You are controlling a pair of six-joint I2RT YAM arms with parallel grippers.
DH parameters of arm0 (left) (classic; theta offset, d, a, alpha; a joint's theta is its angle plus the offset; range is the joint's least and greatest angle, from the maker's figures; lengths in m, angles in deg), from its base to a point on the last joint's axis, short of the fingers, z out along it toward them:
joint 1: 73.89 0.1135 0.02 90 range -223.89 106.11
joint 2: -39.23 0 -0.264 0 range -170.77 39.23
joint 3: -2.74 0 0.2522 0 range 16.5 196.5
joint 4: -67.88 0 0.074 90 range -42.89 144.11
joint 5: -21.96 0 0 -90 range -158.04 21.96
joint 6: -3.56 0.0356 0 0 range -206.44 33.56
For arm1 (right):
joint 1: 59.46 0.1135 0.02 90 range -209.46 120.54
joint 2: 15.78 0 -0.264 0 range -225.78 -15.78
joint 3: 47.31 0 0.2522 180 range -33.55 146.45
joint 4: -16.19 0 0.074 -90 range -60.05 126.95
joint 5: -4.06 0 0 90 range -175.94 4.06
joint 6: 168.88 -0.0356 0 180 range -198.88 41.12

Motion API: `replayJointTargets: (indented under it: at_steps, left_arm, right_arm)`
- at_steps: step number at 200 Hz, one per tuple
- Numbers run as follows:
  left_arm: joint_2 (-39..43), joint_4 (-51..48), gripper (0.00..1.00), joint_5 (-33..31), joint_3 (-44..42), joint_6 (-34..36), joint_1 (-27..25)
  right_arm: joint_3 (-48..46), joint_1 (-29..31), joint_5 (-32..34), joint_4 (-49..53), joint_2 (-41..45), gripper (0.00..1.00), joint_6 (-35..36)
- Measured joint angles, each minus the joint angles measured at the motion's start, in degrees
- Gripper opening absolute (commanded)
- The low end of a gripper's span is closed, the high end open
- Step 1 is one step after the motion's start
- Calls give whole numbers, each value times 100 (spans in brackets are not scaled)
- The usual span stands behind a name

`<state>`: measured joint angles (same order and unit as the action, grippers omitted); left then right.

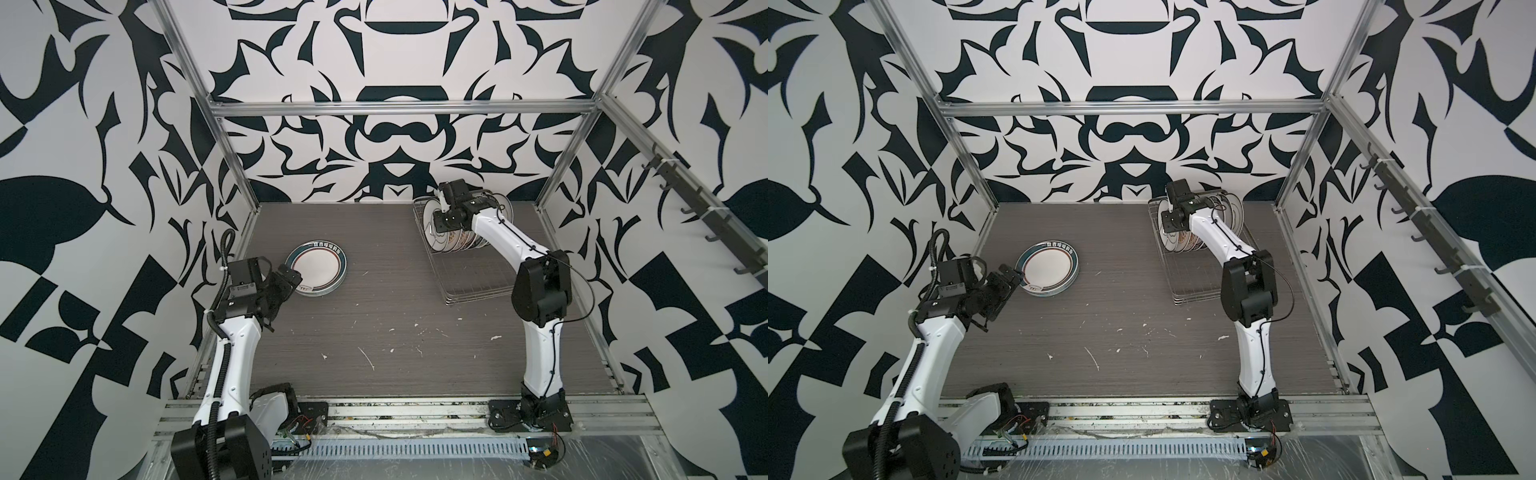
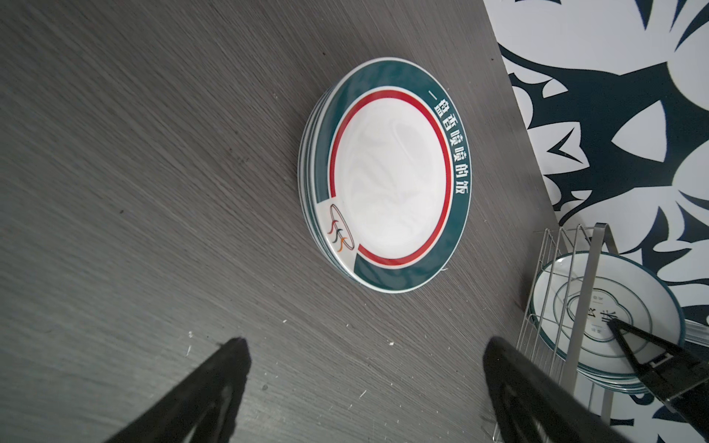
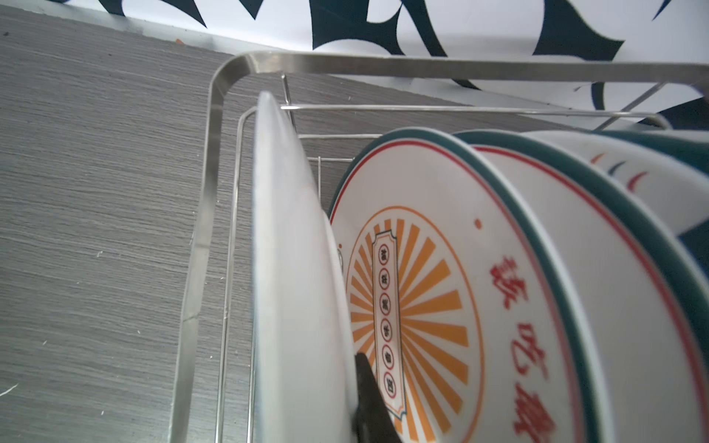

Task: Unload the plates from the dish rack

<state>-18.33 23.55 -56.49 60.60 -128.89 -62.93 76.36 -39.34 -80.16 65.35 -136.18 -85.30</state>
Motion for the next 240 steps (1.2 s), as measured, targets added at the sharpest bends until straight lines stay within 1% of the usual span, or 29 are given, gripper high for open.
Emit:
replayJointTargets:
  at_steps: [29,60,87,108,137,161,181,193,204,221,240]
  left_arm:
    - [74,39,99,-20,-26,31,0]
    - [26,37,99,55,-11,103,0]
    - [-205,149,99,400,4,140,0]
    - [-393,291,99,717,4,155,0]
    - [-485,507,99,1064,24,151,-50]
    - [-487,713,99,1235,85,107,-232]
    - [-507,905,99,1335,94,31,-501]
    - [-538,1019,100,1375,94,-24,-680]
    - [-575,1143,99,1403,92,-98,-859]
    - [-621,1368,97,1440,79,-223,-1143]
    - [-682,1622,96,1445,33,-348,-1462]
  right_arm:
    - [0,-4,61,140,350,0,17]
    - [2,-7,125,212,1043,0,7]
    - [-63,39,20,133,1840,0,-136]
    - [-601,57,-195,-223,2684,0,-470]
    - [-1775,61,-737,-883,3801,0,-1346]
    - [-2922,81,-1329,-1582,4306,0,-2337]
    - [-3709,216,-1722,-2006,4356,0,-3161]
    - [-4155,369,-1917,-2212,4334,0,-3641]
    - [-4452,546,-2061,-2323,4306,0,-4006]
    - [-4706,824,-2288,-2522,4221,0,-4478]
    - [-4815,1099,-2573,-2979,4041,0,-4933]
